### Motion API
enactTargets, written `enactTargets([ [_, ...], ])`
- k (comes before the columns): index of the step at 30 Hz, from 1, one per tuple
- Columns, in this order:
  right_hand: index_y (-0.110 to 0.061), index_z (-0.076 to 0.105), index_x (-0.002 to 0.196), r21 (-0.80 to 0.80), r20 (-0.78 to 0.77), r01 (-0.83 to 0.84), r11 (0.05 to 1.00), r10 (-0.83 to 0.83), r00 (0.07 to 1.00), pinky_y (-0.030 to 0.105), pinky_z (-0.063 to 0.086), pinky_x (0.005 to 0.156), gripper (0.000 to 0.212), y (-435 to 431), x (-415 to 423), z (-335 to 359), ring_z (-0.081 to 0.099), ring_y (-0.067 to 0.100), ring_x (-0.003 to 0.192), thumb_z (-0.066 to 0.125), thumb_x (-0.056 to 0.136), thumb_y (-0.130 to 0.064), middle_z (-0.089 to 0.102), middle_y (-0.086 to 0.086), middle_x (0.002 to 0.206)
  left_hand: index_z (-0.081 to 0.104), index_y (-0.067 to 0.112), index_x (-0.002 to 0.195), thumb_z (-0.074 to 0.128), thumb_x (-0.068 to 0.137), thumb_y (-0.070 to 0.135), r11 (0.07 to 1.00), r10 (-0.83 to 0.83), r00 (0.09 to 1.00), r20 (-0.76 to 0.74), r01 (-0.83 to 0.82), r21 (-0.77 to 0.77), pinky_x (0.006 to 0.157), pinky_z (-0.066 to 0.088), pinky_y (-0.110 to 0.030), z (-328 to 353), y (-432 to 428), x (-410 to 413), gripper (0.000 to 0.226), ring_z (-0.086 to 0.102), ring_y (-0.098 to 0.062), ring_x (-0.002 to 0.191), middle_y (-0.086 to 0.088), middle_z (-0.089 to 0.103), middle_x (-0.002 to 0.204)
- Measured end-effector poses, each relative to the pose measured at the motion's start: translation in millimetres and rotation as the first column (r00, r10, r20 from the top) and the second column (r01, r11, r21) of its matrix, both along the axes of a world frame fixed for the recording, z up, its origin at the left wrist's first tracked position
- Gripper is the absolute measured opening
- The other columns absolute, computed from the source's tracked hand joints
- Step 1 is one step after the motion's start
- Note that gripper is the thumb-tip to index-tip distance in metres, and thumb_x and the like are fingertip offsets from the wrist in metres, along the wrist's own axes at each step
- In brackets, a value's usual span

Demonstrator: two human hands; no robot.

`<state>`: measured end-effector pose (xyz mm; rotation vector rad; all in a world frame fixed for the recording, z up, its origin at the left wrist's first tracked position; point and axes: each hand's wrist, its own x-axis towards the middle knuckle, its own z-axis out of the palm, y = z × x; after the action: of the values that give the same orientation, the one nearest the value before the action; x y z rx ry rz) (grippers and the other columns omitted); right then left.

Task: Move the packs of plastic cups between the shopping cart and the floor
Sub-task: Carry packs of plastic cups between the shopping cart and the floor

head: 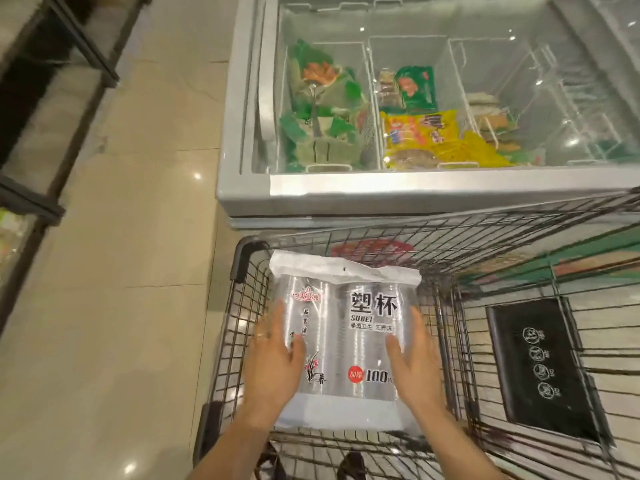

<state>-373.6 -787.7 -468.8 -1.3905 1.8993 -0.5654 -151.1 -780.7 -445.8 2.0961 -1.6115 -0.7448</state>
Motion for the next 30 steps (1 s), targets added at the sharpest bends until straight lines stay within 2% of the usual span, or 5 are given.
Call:
enactTargets([
  [4,-0.027,0.013,0.155,0.113,-0.007,-0.028,0.993,0.029,1.000,0.033,0.048,0.089,0.068,-22,14,-42,0.057,0.030,0.118,0.051,0.099,-0.035,0.043,-0.008,0.139,-0.008,0.051,0.149,0.045,0.097,0.035,0.993,0.043,0.999,0.016,-0.044,0.106,0.081,0.054,-0.040,-53,-10,10,0.076,0.057,-0.022,0.105,-0.009,0.043,0.142],
  [18,-0.044,-0.005,0.152,0.165,-0.004,-0.023,0.986,0.023,1.000,0.045,0.042,0.100,0.061,-51,38,-155,0.044,0.023,0.128,0.030,0.103,-0.044,0.014,0.001,0.159,0.019,0.018,0.155,0.047,0.097,0.030,0.984,0.082,0.995,0.051,-0.089,0.153,0.117,0.024,-0.042,-155,-45,15,0.065,0.011,-0.030,0.148,-0.017,0.016,0.160],
  [21,-0.040,-0.010,0.152,0.212,-0.105,-0.073,0.975,0.097,0.990,0.051,0.037,0.107,0.062,-57,35,-152,0.029,0.032,0.143,0.026,0.103,-0.046,0.009,0.007,0.163,0.006,0.027,0.157,0.039,0.101,0.037,0.958,0.113,0.992,0.054,-0.124,0.258,0.117,0.020,-0.037,-149,-50,17,0.066,0.010,-0.030,0.150,-0.014,0.003,0.162],
  [25,-0.036,-0.009,0.154,0.250,-0.212,-0.189,0.949,0.245,0.946,0.049,0.025,0.116,0.069,-67,30,-118,0.008,0.030,0.150,0.033,0.101,-0.048,-0.005,0.005,0.164,0.014,0.029,0.155,0.045,0.097,0.035,0.980,0.046,0.998,0.049,-0.055,0.190,0.111,0.037,-0.047,-116,-63,20,0.065,0.031,-0.031,0.141,-0.013,0.026,0.155],
  [30,-0.033,0.002,0.155,0.124,-0.326,-0.321,0.939,0.344,0.881,0.046,0.011,0.122,0.067,-88,33,-27,0.001,0.026,0.151,0.031,0.100,-0.056,-0.001,0.001,0.164,0.015,0.026,0.156,0.038,0.100,0.047,0.993,-0.048,0.987,0.153,0.031,0.112,0.117,0.023,-0.045,-39,-81,19,0.064,0.015,-0.025,0.149,-0.006,0.017,0.162],
])
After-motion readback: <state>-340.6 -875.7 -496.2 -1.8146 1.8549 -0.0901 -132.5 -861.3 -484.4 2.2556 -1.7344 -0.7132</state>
